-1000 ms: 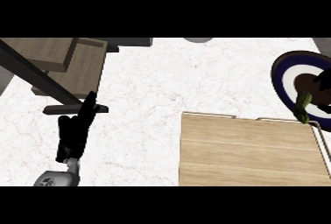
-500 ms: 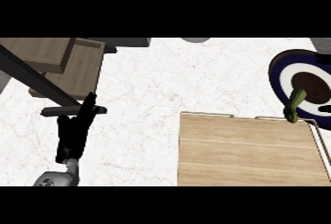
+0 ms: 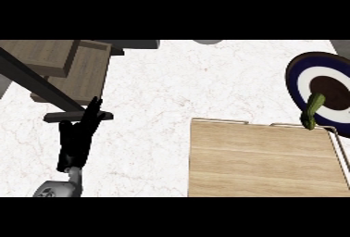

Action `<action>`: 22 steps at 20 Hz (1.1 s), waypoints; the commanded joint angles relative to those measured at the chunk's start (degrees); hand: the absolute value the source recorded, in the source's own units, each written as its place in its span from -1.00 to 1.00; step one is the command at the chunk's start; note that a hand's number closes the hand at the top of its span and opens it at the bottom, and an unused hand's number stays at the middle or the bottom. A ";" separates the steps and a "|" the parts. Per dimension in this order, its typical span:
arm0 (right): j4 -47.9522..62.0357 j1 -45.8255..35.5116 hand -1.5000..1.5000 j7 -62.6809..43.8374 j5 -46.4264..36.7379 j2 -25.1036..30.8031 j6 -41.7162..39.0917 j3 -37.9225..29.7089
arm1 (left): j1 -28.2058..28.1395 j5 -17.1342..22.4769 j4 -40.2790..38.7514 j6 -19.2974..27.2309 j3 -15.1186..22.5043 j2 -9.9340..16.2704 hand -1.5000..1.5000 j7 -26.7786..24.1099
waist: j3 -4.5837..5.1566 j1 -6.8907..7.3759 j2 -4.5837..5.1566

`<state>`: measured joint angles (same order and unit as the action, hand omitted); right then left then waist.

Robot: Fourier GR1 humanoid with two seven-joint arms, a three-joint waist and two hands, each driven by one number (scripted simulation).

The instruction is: Pick the squash from the tray and place it in the plate

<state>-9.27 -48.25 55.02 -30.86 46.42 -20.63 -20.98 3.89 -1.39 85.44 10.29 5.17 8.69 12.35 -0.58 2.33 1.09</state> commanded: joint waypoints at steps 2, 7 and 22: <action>0.51 1.59 -1.00 10.12 1.85 1.56 -14.45 -0.52 | -1.65 -1.12 -0.93 0.48 0.49 -0.01 0.00 -0.40 | 0.03 0.39 0.36; -1.37 3.36 -1.00 11.94 2.90 1.19 -14.98 0.12 | -2.00 0.57 0.11 -0.57 0.28 -0.37 0.00 0.58 | -0.01 0.30 0.30; -3.30 7.55 -1.00 10.50 4.90 1.34 -8.80 1.65 | -2.12 -0.23 -0.28 -1.38 0.24 0.50 0.00 -0.55 | 0.05 0.97 0.51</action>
<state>-13.49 -41.62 55.90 -26.53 46.58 -21.31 -19.15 2.74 -1.71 85.90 9.75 5.45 8.63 12.22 -0.62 2.89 1.38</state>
